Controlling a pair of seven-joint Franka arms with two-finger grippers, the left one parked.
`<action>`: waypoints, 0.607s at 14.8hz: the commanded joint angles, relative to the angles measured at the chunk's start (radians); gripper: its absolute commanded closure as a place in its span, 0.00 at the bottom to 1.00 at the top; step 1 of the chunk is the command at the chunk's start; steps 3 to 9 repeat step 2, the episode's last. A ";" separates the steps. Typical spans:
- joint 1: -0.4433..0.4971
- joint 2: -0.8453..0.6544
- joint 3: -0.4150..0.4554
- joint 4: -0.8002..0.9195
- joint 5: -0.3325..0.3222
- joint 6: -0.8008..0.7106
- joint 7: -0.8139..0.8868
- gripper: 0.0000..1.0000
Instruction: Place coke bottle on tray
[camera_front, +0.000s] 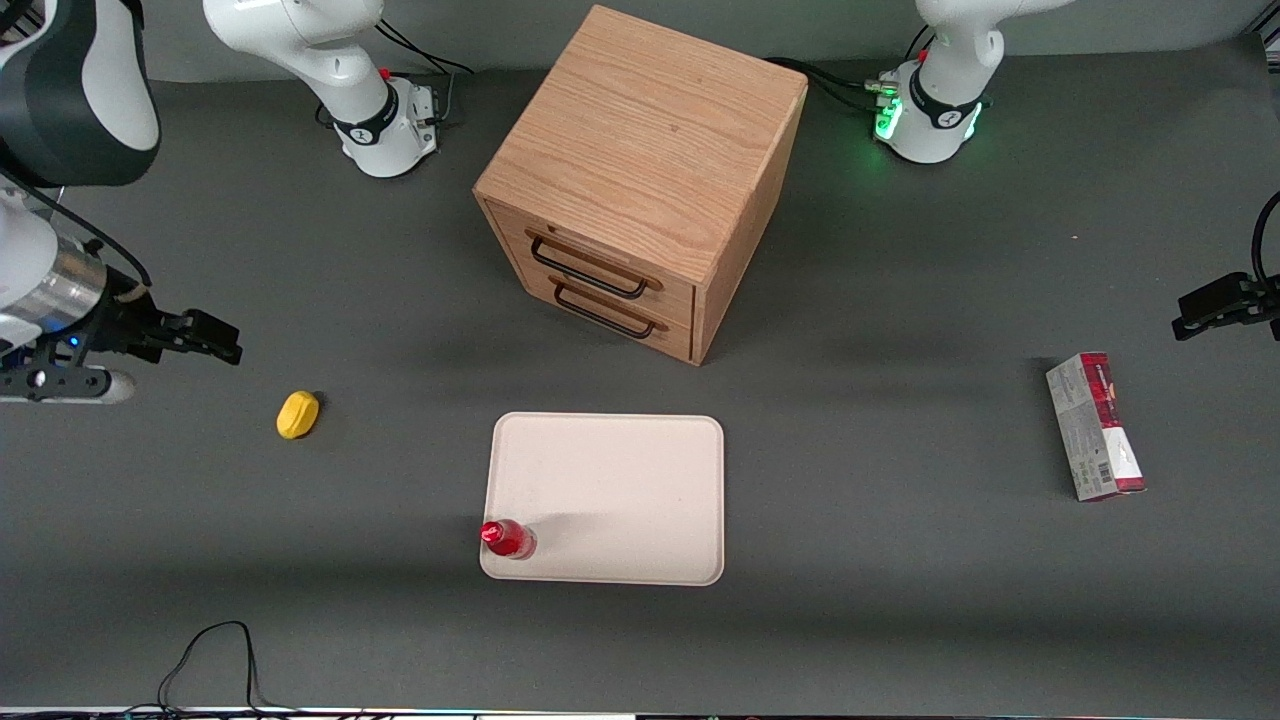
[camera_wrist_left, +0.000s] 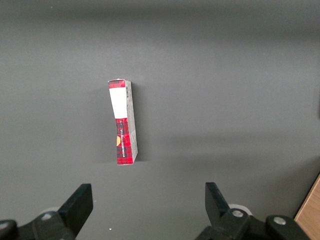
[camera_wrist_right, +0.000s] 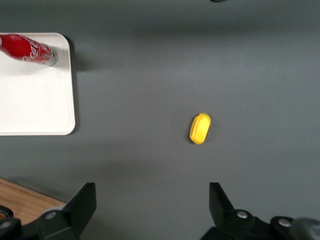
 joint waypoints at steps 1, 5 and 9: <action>0.012 -0.054 -0.011 -0.061 0.020 0.019 -0.009 0.00; 0.012 -0.054 -0.013 -0.060 0.020 0.016 -0.007 0.00; 0.012 -0.054 -0.013 -0.060 0.020 0.016 -0.007 0.00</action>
